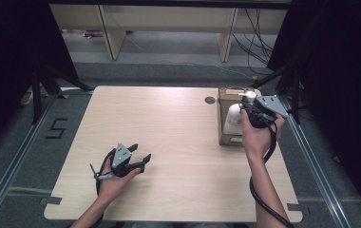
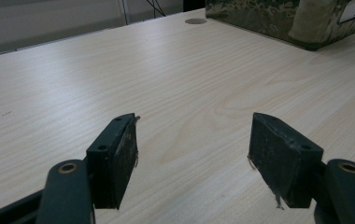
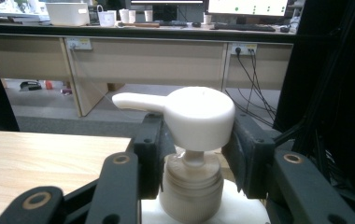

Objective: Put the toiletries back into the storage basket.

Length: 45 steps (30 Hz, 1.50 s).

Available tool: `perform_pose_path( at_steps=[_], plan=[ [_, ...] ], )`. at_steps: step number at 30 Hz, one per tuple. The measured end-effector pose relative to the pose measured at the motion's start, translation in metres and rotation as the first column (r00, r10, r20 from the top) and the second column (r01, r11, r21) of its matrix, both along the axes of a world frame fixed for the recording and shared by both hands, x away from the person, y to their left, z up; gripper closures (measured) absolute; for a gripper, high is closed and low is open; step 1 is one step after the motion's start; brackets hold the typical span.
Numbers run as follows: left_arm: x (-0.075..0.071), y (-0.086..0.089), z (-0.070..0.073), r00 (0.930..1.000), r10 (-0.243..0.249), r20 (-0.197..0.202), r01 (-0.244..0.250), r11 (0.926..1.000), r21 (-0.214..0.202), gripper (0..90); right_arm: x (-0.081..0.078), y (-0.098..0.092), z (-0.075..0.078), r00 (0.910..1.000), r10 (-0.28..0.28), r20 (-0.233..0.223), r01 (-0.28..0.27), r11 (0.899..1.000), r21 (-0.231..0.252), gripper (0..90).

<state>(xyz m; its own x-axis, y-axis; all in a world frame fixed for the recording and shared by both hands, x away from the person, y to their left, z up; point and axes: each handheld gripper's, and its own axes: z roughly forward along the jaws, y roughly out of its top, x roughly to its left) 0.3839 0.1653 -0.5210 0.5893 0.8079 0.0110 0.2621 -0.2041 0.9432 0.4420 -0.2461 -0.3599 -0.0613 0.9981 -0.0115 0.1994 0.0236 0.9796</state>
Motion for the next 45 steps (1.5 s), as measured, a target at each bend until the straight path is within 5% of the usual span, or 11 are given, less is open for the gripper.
perform_pose_path(
  at_steps=[20, 45],
  plan=[
    [0.000, -0.001, 0.000, 1.0000, 0.002, 0.001, -0.002, 1.0000, 0.006, 31.9, -0.008, -0.001, 0.006, 0.9995, -0.004, -0.032, 0.004, 1.000, 0.003, 35.9],
    [0.000, -0.001, 0.000, 1.0000, 0.004, 0.001, -0.004, 1.0000, 0.004, 31.8, -0.044, -0.011, 0.010, 0.9954, 0.085, -0.045, -0.085, 0.996, 0.000, 34.9]
  ],
)
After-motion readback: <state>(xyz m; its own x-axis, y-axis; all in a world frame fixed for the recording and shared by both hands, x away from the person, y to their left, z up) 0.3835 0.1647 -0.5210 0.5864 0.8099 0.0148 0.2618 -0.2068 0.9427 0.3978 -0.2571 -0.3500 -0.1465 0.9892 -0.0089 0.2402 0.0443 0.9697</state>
